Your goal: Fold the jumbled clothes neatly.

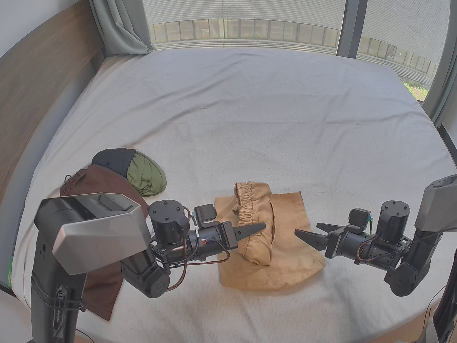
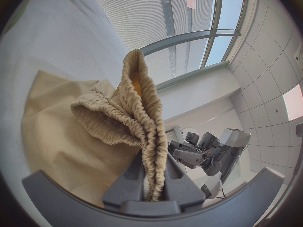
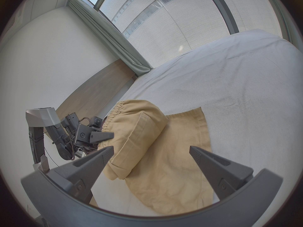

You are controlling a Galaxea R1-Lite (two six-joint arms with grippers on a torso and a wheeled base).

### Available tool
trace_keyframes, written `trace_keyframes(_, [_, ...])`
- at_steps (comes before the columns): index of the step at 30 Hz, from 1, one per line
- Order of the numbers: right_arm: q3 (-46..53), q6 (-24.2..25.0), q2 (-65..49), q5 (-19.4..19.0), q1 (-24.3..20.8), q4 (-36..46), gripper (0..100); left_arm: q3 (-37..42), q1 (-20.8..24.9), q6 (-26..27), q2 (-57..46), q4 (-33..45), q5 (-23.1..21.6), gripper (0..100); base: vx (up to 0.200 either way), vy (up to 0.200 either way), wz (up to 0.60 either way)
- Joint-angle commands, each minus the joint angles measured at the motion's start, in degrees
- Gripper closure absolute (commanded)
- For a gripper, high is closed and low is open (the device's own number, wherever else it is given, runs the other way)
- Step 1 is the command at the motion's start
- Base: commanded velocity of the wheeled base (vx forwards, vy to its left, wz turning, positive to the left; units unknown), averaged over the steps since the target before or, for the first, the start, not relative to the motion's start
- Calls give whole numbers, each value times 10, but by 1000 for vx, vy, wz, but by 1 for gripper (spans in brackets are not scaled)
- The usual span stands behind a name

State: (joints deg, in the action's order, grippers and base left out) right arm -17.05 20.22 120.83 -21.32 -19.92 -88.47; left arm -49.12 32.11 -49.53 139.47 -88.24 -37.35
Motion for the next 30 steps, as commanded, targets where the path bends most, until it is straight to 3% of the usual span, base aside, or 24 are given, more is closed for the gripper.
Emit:
trace_keyframes(1, [-1,0,-1,0,1,0,0,-21,8,0,24,-1,17,100,0,0,0])
trace_keyframes(8, [-1,0,-1,0,1,0,0,-26,16,0,28,-1,19,100,0,0,0])
trace_keyframes(9, [-1,0,-1,0,1,0,0,-27,16,0,28,-1,19,0,0,0,0])
trace_keyframes(30, [3,0,2,0,-2,0,0,-28,0,20,21,-3,46,0,0,0,0])
